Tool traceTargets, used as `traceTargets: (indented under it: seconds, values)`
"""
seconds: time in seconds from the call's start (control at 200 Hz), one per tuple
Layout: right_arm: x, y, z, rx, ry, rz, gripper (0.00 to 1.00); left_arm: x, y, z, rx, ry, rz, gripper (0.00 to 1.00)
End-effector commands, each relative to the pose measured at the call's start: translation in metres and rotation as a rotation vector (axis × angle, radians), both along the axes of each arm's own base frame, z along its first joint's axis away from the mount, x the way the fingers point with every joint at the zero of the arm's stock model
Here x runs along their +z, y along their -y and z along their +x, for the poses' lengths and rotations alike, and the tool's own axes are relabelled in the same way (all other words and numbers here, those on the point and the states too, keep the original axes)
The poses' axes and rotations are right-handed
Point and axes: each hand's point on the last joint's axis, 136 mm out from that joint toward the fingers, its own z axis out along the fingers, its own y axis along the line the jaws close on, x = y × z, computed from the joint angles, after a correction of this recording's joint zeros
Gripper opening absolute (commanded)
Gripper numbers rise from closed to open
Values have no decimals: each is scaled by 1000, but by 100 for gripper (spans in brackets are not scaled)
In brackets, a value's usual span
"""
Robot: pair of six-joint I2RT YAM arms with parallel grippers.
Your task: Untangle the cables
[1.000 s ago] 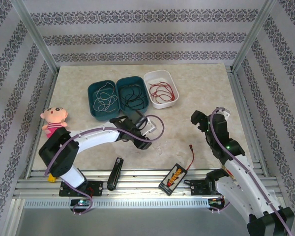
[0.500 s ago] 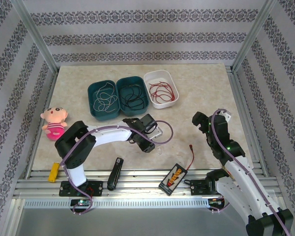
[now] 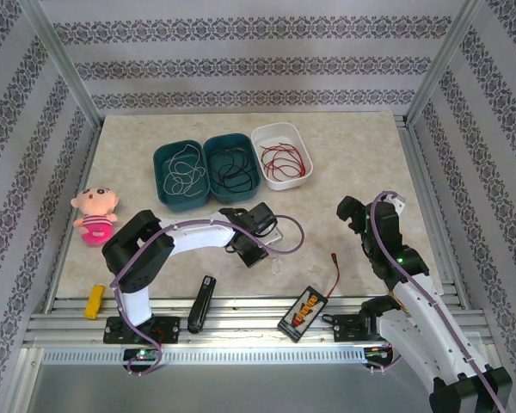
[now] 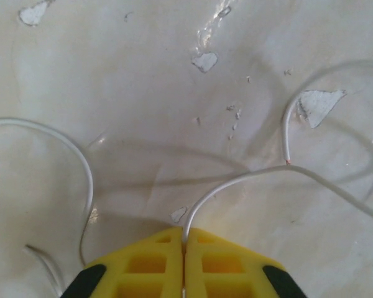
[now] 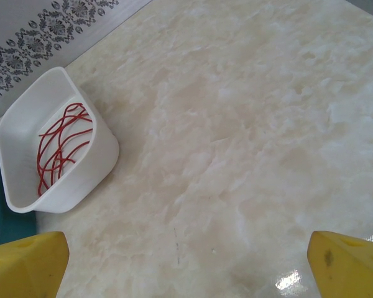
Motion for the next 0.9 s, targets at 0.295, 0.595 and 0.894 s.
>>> traceTargets:
  seconds: [0.295, 0.595, 0.894]
  values:
    - [2, 7, -1, -28, 6, -2, 98, 146, 6, 60, 87, 392, -135, 0]
    - [0, 7, 0, -28, 4, -2, 98, 237, -40, 127, 330, 627, -270, 0]
    - [-3, 7, 0, -28, -5, -3, 98, 239, -128, 190, 656, 693, -357, 0]
